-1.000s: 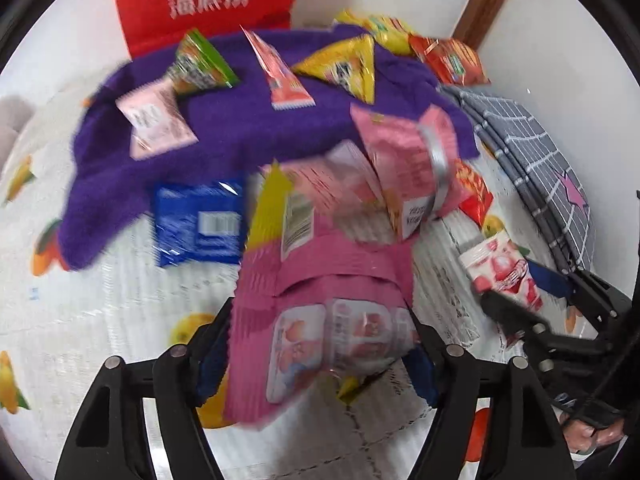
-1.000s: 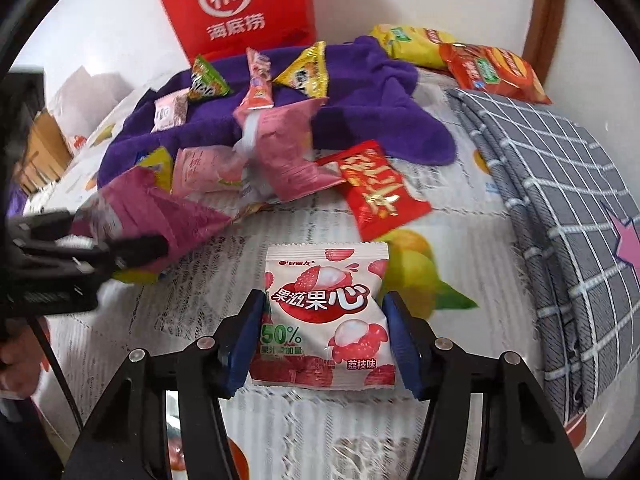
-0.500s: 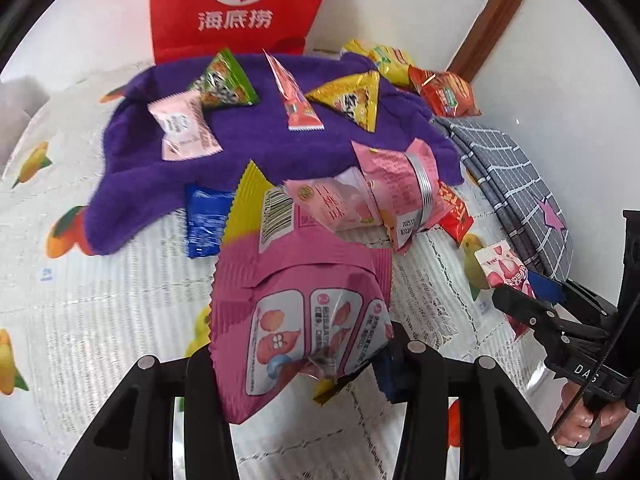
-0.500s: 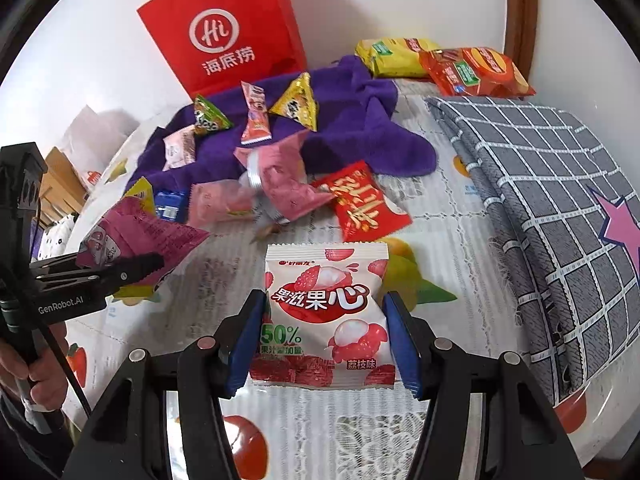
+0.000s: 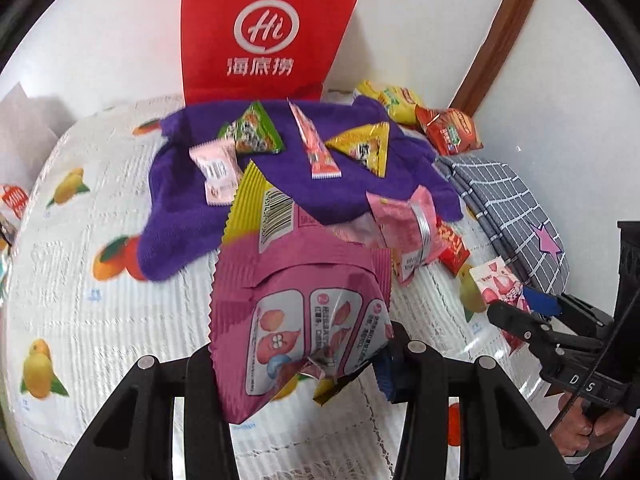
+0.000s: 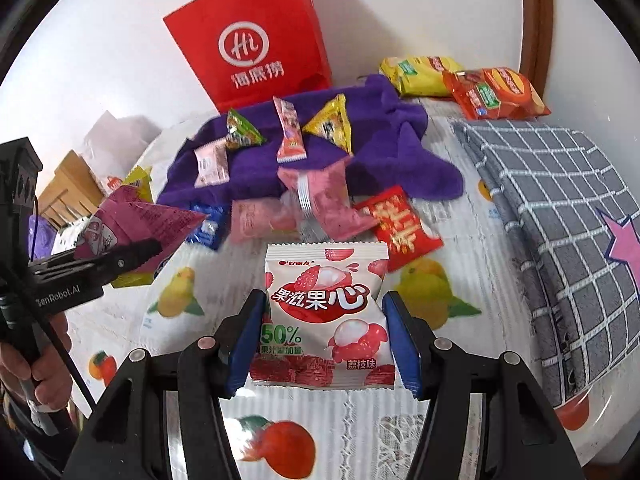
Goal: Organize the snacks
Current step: 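Carry both held packets up and over the purple towel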
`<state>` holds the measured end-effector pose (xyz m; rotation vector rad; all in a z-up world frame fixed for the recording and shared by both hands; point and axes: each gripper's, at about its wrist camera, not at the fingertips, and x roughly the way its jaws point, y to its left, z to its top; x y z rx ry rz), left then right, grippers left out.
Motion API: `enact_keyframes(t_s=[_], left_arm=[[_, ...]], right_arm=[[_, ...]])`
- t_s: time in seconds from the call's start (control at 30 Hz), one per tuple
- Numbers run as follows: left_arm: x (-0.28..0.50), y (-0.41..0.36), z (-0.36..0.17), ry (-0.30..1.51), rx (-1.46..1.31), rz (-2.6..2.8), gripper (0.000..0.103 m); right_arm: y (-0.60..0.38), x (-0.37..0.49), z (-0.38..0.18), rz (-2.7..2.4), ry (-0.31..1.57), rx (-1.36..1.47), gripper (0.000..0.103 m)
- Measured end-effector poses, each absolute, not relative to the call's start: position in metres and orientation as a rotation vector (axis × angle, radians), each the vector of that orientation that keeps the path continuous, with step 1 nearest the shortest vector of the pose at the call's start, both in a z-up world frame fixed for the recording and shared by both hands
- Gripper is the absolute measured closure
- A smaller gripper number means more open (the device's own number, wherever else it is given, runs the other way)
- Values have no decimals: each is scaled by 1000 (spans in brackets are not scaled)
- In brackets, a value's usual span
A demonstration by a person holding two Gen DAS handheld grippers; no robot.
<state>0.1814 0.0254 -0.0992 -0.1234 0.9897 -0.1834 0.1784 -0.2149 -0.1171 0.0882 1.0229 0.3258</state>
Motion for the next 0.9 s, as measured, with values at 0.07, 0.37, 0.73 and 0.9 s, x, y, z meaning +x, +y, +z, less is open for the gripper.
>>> enact_keyframes(t_s=[0.07, 0.37, 0.73, 0.9], left_arm=[[187, 26, -92, 972, -109, -180, 60], [220, 35, -71, 924, -73, -166, 60], [274, 36, -57, 898, -27, -165, 59], [301, 39, -53, 883, -34, -151, 59]], right_arm=[[-212, 183, -109, 315, 999, 82, 44], [-208, 223, -84, 265, 948, 68, 44], [-201, 290, -62, 223, 929, 72, 44], [-191, 318, -60, 221, 917, 66, 44]])
